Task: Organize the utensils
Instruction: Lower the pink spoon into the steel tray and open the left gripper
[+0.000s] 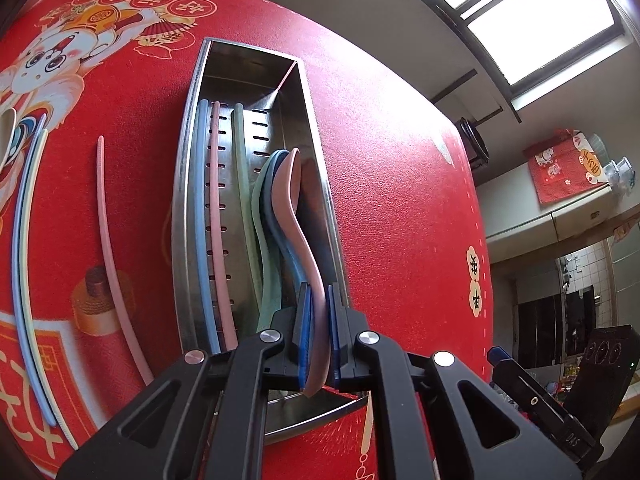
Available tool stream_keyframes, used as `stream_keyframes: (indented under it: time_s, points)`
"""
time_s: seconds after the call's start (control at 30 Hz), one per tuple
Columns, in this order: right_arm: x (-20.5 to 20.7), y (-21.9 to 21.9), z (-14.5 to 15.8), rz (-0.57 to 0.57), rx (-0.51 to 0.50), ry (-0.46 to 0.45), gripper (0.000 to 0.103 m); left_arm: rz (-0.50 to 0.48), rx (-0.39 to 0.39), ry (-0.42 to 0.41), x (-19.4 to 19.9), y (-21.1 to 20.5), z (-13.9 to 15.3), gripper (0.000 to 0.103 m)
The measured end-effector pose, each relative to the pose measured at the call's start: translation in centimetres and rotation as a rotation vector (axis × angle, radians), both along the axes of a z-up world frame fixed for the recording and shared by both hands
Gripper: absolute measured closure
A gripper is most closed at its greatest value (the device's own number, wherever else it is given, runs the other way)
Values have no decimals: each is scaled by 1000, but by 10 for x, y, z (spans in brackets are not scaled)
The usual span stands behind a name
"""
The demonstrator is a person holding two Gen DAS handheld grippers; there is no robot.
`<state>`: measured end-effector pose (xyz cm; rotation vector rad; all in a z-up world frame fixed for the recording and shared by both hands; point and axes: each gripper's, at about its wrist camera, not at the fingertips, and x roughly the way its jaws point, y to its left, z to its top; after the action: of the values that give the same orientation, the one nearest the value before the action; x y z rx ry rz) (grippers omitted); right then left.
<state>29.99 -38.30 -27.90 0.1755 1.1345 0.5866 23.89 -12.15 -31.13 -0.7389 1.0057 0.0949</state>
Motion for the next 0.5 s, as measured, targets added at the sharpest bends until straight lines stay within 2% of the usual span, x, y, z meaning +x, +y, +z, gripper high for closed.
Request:
stream_keyframes:
  time_s: [0.4, 0.5]
  points:
    - [-3, -5, -1, -9, 0, 5, 16, -38, 9, 6, 6, -13, -1, 93]
    - [-4, -6, -1, -16, 1, 5, 16, -48, 27, 2, 7, -14, 2, 82]
